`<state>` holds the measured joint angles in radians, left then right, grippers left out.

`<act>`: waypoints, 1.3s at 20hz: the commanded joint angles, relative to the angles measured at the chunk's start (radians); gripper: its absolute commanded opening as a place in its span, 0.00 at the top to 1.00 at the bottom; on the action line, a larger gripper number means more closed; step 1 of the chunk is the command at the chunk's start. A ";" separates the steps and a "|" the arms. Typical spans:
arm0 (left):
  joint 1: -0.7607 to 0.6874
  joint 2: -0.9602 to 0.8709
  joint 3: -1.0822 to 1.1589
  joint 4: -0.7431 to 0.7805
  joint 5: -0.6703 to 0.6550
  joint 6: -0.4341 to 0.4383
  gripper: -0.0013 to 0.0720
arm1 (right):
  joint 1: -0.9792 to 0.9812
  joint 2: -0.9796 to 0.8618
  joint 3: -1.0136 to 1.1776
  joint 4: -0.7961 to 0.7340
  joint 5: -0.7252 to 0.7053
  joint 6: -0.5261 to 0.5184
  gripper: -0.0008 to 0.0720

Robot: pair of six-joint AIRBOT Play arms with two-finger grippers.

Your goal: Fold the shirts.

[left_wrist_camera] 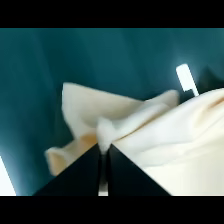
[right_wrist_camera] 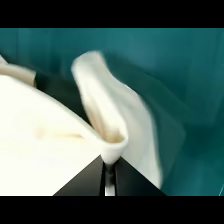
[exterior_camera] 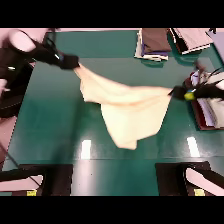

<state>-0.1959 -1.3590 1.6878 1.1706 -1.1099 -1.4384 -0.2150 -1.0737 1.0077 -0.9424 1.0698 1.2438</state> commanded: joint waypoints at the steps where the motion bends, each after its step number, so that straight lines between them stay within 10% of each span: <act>1: 0.000 0.191 0.160 0.058 0.021 -0.001 0.95 | -0.033 0.204 0.225 -0.001 0.046 -0.003 0.96; 13: 0.000 0.511 0.333 0.135 0.133 -0.001 0.95 | -0.248 0.338 0.798 0.000 0.272 0.076 0.96; 26: 0.001 -0.179 0.026 0.214 -0.071 -0.080 0.95 | 0.179 -0.304 0.528 -0.297 0.314 0.198 0.96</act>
<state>-0.1944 -1.3811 1.7802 1.3823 -1.1622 -1.5028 -0.1310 -1.2240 1.6375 -1.1484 1.4170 1.4162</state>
